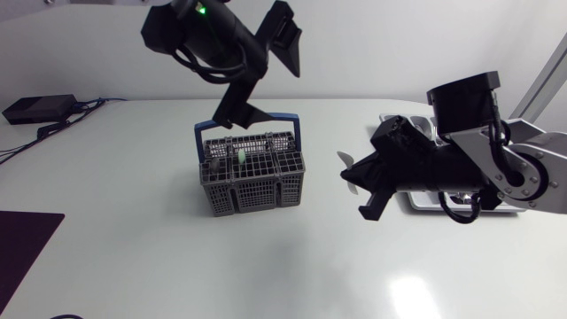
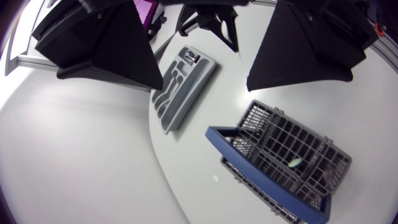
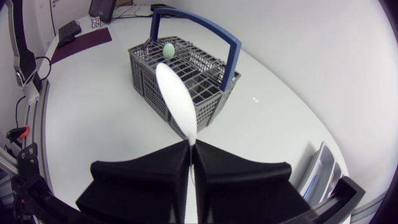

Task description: Unload the cutlery basket into the drawer organizer.

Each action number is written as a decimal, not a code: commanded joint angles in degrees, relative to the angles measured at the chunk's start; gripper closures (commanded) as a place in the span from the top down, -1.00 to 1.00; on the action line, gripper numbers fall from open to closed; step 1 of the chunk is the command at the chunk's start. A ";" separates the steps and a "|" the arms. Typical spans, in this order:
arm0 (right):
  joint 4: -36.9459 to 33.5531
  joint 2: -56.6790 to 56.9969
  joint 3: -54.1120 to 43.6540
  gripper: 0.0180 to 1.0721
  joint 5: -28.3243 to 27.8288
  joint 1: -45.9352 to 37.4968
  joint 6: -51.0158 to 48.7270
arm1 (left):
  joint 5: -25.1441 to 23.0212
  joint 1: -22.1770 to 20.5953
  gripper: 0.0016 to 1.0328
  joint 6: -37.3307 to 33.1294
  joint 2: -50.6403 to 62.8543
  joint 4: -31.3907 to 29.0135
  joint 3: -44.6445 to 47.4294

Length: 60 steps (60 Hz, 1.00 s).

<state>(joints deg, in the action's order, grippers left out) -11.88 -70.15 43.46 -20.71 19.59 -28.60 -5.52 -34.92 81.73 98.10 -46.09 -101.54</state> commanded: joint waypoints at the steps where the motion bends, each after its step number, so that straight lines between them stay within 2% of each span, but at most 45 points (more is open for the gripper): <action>1: -1.74 0.80 -2.15 -0.89 -0.65 -2.37 -4.53 | 0.77 2.22 0.89 -2.72 -0.28 -2.78 -1.38; 8: -4.29 1.24 -2.59 -0.89 -1.97 -7.11 -10.86 | 1.04 4.86 0.89 -8.26 0.60 -6.74 -1.65; 13: -5.70 0.72 -2.33 -0.89 -3.20 -11.95 -16.05 | 1.04 6.53 0.89 -12.21 0.60 -7.00 -0.24; 27: -11.06 -2.89 -0.22 -0.89 -4.87 -26.01 -34.77 | 2.53 6.79 0.89 -21.79 0.42 -7.00 4.42; 35: -11.50 -8.16 2.42 -0.89 -4.95 -34.10 -44.44 | 2.62 6.53 0.89 -24.87 -0.19 -7.00 6.61; 46: -9.74 -16.77 7.69 -0.89 -4.34 -42.97 -52.96 | 4.20 6.70 0.89 -29.79 -0.81 -7.00 8.11; 60: -9.48 -25.65 13.75 -0.89 -1.00 -48.51 -59.55 | 4.64 6.97 0.89 -35.50 -2.48 -7.00 11.98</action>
<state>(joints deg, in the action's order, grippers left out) -21.43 -92.75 54.89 -22.48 -27.51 -84.33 -1.19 -28.14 49.34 97.73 -52.66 -91.72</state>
